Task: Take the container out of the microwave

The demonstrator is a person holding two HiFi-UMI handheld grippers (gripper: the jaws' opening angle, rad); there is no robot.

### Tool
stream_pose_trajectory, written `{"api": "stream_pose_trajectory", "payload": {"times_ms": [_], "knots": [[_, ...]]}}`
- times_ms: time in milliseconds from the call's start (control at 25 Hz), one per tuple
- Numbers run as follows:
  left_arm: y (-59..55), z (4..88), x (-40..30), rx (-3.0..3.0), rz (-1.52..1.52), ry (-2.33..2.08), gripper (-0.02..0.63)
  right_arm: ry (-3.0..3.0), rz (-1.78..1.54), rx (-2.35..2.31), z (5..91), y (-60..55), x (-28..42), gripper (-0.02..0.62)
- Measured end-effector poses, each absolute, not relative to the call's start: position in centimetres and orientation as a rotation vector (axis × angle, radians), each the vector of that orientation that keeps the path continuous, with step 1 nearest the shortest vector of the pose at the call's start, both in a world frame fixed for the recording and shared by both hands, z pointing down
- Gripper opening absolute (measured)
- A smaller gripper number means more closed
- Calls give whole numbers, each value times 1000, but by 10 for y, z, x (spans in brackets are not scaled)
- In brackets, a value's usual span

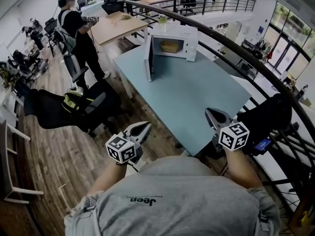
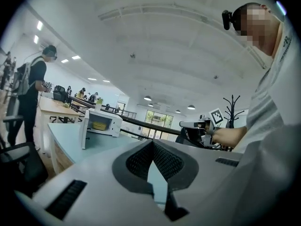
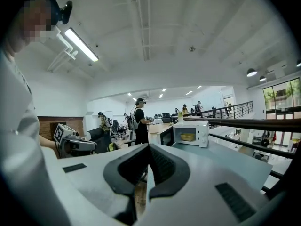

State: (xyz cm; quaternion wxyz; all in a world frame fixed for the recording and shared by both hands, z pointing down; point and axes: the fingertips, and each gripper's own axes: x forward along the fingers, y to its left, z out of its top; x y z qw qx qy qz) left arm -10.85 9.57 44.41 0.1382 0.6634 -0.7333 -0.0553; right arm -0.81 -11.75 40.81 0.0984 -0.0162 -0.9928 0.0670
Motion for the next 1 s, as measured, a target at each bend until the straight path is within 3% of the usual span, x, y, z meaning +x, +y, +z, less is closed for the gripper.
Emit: {"api": "stream_pose_trajectory", "payload": {"times_ms": [440, 1000], "knots": [[-6, 458, -240, 2091, -46, -1933, 18, -2912, 219, 221, 405, -196, -111, 18], [-157, 467, -217, 1967, 37, -2001, 17, -2888, 158, 74, 438, -331, -180, 18]]}}
